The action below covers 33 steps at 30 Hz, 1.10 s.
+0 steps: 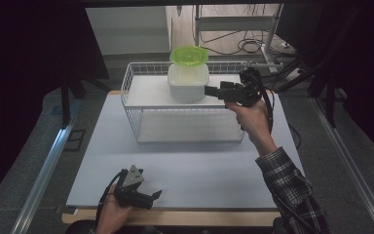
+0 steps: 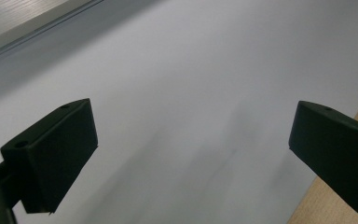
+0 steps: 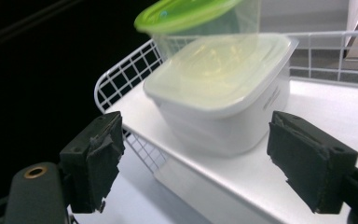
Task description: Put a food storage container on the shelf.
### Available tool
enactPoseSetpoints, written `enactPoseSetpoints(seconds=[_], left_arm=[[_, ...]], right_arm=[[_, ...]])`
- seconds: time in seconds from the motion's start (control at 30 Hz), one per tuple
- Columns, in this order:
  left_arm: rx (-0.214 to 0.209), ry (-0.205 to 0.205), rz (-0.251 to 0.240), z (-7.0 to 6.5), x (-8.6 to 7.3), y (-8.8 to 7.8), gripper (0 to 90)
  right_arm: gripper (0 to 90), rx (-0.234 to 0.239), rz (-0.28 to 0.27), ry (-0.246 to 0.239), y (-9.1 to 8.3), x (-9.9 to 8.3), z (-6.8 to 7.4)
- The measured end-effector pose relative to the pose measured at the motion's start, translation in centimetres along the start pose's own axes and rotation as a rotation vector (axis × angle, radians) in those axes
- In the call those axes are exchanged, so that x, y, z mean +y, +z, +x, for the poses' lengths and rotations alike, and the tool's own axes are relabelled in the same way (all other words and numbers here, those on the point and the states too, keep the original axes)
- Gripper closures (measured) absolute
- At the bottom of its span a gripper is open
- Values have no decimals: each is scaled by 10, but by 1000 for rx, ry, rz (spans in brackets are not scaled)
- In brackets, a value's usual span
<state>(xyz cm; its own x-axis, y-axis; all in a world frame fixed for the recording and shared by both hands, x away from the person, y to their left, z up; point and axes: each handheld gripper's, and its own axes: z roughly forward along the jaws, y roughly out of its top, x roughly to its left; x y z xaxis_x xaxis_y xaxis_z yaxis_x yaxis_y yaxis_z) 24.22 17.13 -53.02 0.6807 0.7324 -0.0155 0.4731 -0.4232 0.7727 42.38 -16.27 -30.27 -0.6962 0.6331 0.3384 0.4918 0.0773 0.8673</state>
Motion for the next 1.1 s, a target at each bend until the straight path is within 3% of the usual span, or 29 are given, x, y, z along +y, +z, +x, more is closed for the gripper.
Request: enactPoseSetpoints(seconds=[0.27,0.43,0.63,0.93,1.1], left_arm=[[-3,-2,0,0,0,0,8],[-4,1,2,-1,0,0,8],[-8,2,3,-1,0,1,8],[-8,4,5,-1,0,1,7],[-11,5,6,-1,0,1,7]], right_arm=[[150,4,13,-91,-5,-27,12],[116,-16,25,-162,-8,-46,19],[79,-38,42,-208,-9,-67,20],[52,-49,66,-236,-8,-97,16],[46,-48,63,-229,-9,-113,10]])
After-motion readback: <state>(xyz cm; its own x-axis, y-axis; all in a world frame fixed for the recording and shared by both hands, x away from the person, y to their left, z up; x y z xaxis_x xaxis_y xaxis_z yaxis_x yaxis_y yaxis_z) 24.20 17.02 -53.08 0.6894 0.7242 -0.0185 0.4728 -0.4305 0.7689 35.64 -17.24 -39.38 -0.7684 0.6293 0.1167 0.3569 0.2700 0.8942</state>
